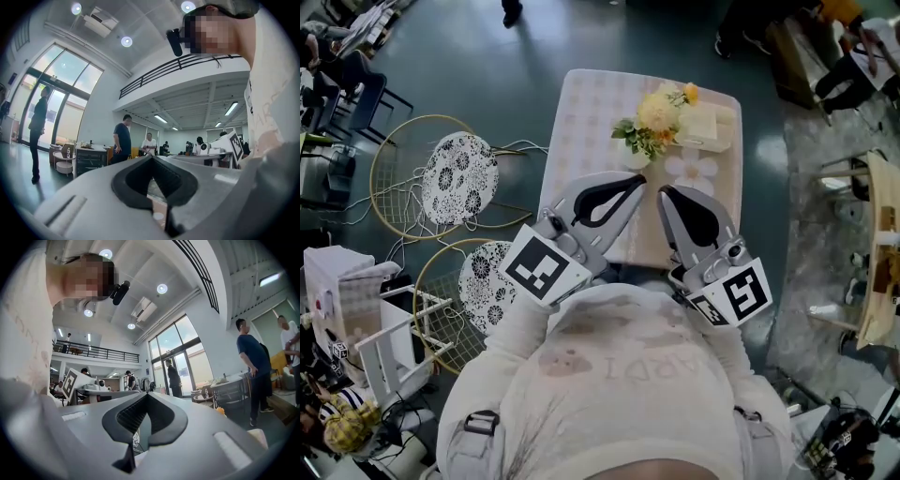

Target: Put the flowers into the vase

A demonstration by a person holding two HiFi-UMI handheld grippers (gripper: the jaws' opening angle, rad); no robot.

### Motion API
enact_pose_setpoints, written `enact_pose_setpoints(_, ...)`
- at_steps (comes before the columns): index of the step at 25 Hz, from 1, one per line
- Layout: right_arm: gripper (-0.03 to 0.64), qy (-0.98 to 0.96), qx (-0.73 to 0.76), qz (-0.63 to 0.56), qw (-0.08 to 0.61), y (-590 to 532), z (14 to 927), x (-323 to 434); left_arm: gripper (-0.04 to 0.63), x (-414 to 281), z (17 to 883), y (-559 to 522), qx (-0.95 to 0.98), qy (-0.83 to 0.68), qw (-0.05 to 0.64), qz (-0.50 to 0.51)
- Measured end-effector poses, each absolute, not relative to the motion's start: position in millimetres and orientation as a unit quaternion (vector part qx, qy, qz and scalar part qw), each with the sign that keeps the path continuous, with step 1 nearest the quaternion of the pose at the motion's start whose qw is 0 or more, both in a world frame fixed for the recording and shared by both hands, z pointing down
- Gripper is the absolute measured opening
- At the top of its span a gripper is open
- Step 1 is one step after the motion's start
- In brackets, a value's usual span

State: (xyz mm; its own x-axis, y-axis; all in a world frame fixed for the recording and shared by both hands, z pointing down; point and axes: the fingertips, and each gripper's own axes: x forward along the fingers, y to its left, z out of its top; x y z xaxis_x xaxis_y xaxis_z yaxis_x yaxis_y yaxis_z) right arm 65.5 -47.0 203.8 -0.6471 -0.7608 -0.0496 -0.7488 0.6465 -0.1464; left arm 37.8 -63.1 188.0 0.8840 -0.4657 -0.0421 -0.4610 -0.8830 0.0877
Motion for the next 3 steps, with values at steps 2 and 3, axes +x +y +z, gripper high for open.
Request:
enact_pose_setpoints(2,0.026,0.906,-0.415,-0.057,0.055,-47.0,202.2,64.0,0.000,36.4,186.5,-63.6,0.969,-0.241,0.037,-0.032)
enact_pose_setpoints(3,0.026,0.907,-0.414,-0.058,0.055,-47.0,201.5,63.3,0.000,35.8,185.8,-63.8,0.969,-0.242,0.037,-0.032)
